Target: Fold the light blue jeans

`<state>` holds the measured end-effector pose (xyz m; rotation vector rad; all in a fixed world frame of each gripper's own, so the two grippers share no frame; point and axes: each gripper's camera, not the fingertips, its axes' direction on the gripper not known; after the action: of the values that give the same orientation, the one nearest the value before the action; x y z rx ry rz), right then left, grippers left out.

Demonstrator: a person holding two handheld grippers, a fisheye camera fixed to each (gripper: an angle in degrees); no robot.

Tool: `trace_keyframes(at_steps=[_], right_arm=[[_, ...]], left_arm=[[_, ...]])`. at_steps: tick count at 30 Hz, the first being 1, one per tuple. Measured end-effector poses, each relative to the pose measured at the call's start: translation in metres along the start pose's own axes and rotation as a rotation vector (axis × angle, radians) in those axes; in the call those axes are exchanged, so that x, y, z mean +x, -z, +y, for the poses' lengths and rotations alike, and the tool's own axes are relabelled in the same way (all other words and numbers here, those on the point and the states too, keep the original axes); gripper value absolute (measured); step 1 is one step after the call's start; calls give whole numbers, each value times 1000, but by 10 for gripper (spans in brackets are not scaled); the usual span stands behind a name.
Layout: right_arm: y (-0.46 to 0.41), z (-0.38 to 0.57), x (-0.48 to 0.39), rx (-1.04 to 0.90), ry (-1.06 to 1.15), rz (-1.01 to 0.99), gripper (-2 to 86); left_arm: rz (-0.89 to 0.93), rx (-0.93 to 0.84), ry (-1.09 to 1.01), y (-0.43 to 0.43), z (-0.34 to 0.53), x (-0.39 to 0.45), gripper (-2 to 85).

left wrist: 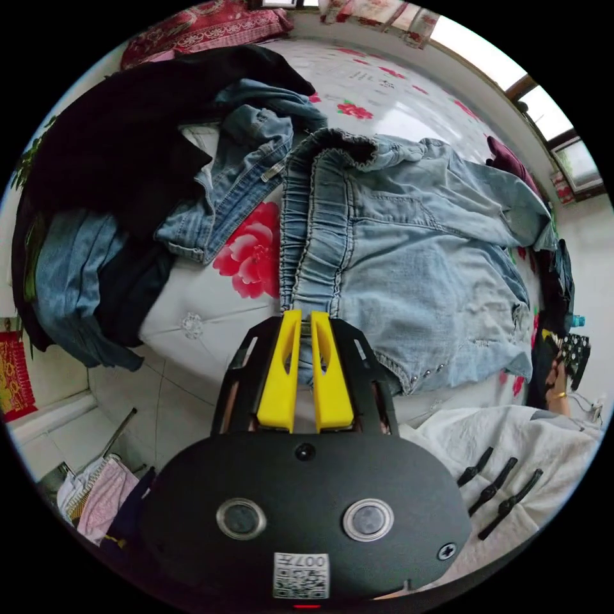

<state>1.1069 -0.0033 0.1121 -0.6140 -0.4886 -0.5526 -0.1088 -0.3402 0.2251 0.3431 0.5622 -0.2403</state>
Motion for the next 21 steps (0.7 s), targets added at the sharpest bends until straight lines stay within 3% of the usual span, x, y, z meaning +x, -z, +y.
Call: trace_keyframes(at_steps=[4,6,15,21], right_arm=[[-33,27,40,-134,-25,78,5],[-27,31,53,-68,-3,73,1],[-13,18,147,-88,-49,197,-2],[-4,-2,180,-106,-227,312,11]], left_arm=[[23,-16,87,8,3,-7,23],[26,-30,127,12,11,-7,27],[29,-3,259,34,60,-16,56],[146,27,375,28,83,-35,102]])
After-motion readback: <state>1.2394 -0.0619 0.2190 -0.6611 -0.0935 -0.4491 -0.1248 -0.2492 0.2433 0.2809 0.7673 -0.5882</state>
